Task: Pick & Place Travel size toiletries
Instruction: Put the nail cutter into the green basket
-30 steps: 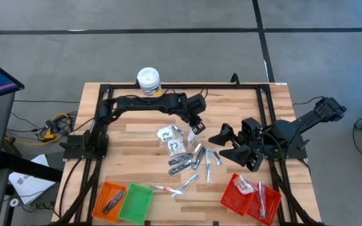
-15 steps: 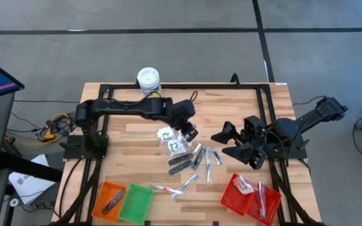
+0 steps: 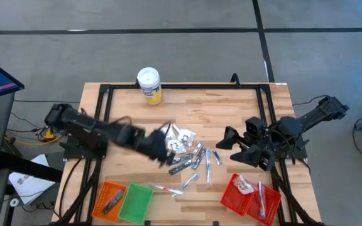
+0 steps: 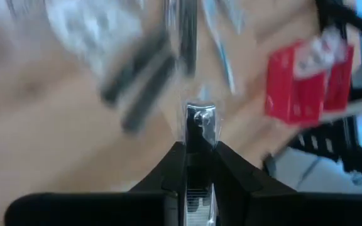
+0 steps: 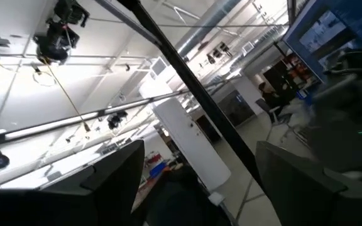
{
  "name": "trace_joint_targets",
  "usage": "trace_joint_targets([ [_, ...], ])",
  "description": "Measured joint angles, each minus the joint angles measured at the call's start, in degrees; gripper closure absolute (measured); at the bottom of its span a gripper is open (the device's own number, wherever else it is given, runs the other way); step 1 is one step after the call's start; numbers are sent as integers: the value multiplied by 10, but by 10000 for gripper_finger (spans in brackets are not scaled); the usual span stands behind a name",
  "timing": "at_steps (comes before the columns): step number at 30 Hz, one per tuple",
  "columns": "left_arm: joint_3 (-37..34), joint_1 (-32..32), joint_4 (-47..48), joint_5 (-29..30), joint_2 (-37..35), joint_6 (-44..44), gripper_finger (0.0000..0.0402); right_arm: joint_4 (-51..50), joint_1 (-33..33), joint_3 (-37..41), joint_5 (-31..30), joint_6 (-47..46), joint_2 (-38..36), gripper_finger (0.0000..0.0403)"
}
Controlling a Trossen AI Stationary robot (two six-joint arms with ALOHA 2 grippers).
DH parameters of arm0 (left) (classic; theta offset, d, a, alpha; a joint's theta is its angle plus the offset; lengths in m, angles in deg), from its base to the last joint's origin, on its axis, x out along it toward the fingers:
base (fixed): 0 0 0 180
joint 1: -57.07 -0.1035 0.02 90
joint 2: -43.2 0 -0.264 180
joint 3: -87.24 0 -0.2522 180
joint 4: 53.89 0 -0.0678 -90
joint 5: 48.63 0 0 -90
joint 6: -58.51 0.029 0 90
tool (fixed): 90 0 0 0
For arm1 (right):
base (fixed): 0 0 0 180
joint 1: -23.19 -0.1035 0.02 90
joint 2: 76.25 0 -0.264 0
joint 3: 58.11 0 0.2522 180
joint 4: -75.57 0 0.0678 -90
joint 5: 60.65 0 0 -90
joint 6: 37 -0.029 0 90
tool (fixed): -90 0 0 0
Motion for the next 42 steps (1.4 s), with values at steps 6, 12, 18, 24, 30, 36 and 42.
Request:
trace_joint_targets([
  [6, -17, 141, 6, 17, 3, -223, 361, -16, -7, 0, 0, -2, 2, 106],
  [12, -17, 229, 12, 43, 44, -373, 361, -9, 0, 0, -7, 3, 3, 106],
  [18, -17, 268, 12, -29, 113, -434, 361, -8, 4, 0, -7, 1, 3, 106],
  [24, -17, 279, 20, -56, 161, -446, 361, -8, -4, 0, -8, 3, 3, 106],
  [30, -17, 274, 38, -61, 202, -431, 361, -15, -4, 0, -7, 3, 5, 106],
  [36, -17, 274, 50, -80, 219, -431, 322, -16, -4, 0, -2, 0, 5, 106],
  [42, -17, 275, 51, -86, 212, -430, 266, -18, -11, 0, 0, -2, 5, 106],
])
